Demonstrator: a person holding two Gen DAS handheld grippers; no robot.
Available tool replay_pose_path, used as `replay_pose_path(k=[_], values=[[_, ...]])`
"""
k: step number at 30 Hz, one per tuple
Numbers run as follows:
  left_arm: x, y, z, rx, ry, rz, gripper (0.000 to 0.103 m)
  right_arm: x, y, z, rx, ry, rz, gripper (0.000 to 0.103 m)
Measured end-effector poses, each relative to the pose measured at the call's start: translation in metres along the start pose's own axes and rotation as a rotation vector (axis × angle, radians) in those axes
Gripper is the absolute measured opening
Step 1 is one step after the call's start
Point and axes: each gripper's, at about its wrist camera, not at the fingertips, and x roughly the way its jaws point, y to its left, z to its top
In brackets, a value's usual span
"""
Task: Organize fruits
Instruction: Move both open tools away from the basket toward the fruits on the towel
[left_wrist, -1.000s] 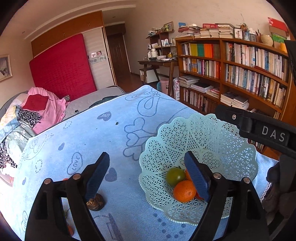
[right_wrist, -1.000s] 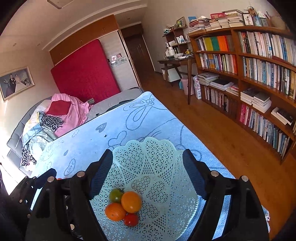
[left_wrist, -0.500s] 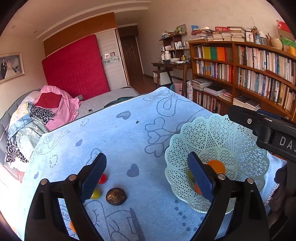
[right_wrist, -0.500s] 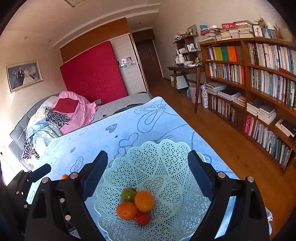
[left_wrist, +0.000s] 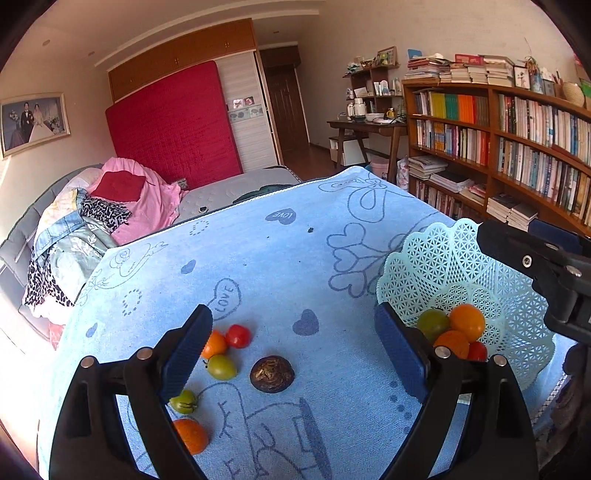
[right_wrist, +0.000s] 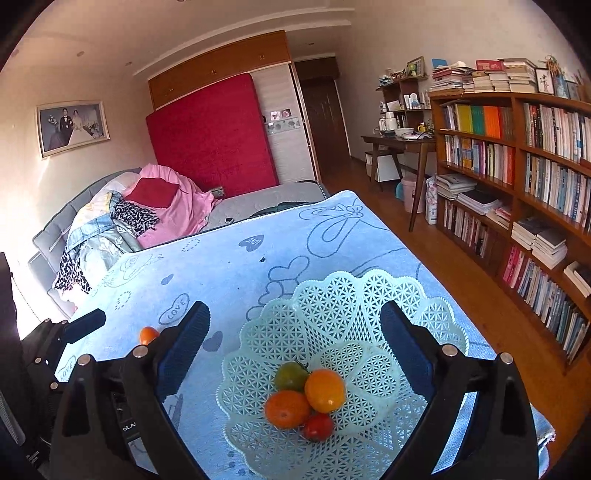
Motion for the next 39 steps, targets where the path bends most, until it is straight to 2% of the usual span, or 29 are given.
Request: replay_pose_path(k=[15, 32, 39], values=[[-0.001, 0.033, -0.018, -0.058, 0.033, 0.065, 0.089, 0.009, 0.033, -0.016, -0.066, 0.048, 0.046, 0.095], [0.013, 0.11, -0.08, -0.169, 0.185, 0.166, 0.089, 0.02, 0.071, -0.039, -0.173, 0.087, 0.083, 0.095], [0.019, 0.121, -0.097, -0.19, 0.229, 0.144, 0.089, 0.026, 0.085, -0.049, -0.215, 0.11, 0.102, 0.095]])
